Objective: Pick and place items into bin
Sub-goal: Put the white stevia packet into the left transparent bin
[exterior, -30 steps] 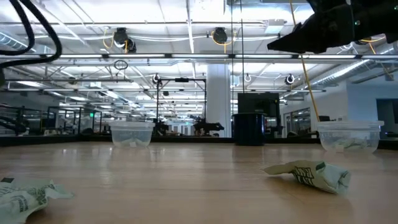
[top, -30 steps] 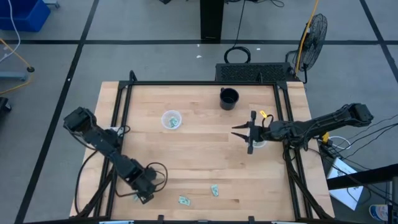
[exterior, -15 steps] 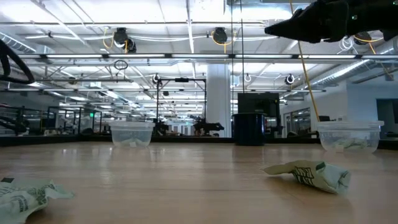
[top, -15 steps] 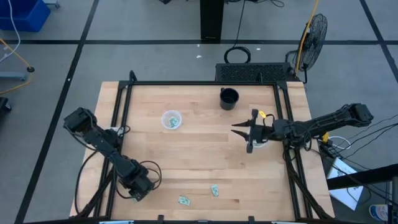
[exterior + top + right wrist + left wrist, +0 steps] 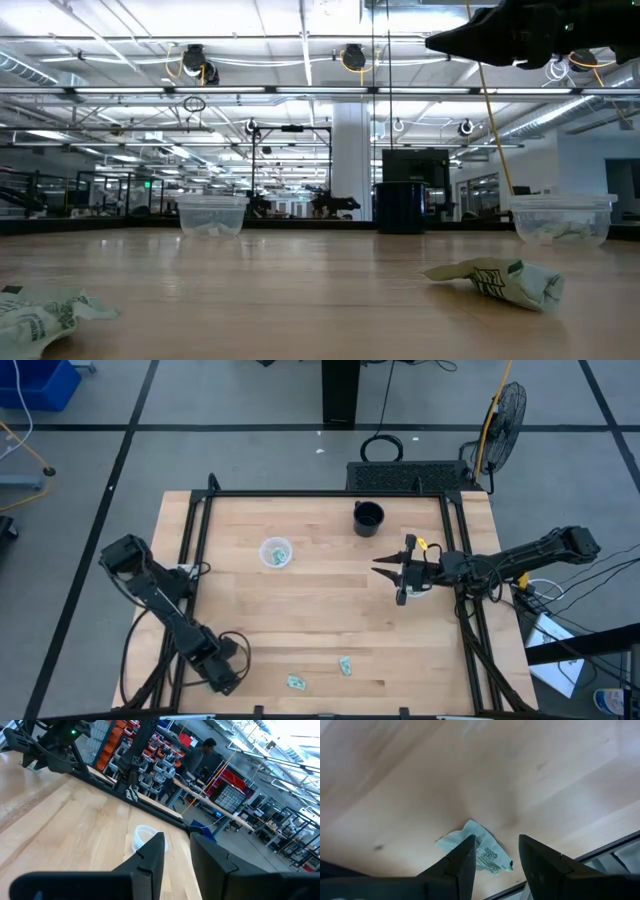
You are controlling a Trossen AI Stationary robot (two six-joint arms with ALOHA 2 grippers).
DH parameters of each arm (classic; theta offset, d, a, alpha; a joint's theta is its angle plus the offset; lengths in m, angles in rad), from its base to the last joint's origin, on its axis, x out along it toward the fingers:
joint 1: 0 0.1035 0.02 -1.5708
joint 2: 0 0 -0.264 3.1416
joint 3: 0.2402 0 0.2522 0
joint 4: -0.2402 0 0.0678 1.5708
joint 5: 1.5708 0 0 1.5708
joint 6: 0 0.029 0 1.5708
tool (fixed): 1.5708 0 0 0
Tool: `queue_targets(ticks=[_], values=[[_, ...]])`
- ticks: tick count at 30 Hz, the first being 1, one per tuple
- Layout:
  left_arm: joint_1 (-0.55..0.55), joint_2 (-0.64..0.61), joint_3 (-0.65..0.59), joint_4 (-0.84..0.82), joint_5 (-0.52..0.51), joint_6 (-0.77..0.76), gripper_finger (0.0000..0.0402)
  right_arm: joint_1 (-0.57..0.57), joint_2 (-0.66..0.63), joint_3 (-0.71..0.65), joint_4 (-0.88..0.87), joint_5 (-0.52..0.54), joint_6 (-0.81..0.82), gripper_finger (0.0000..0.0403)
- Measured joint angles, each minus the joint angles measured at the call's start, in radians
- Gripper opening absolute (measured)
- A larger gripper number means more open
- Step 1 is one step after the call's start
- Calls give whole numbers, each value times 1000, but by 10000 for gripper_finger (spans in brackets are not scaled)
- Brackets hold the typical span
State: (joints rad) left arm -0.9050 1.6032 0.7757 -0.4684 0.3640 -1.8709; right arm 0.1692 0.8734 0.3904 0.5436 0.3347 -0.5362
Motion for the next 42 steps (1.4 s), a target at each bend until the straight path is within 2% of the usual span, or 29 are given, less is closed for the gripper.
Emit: queue_targets(ticks=[6, 12, 16, 28, 31, 34, 42], values=[[-39, 23, 4, 1, -1, -22, 136, 0, 0, 0, 6, 0, 0, 89], [-42, 59, 5, -6, 17, -5, 65, 0, 0, 0, 6, 0, 0, 89], [-26, 60, 4, -9, 18, 68, 13, 0, 0, 0, 6, 0, 0, 89], [152, 56, 3, -60, 11, 389, 5, 0, 0, 0, 37, 0, -30, 89], [218, 37, 4, -58, -51, 527, 4, 0, 0, 0, 51, 0, -32, 89], [290, 8, 31, -97, -163, 720, 4, 0, 0, 0, 59, -1, -34, 89], [499, -74, 207, -466, -696, 1192, 4, 0, 0, 0, 59, -1, -56, 89]])
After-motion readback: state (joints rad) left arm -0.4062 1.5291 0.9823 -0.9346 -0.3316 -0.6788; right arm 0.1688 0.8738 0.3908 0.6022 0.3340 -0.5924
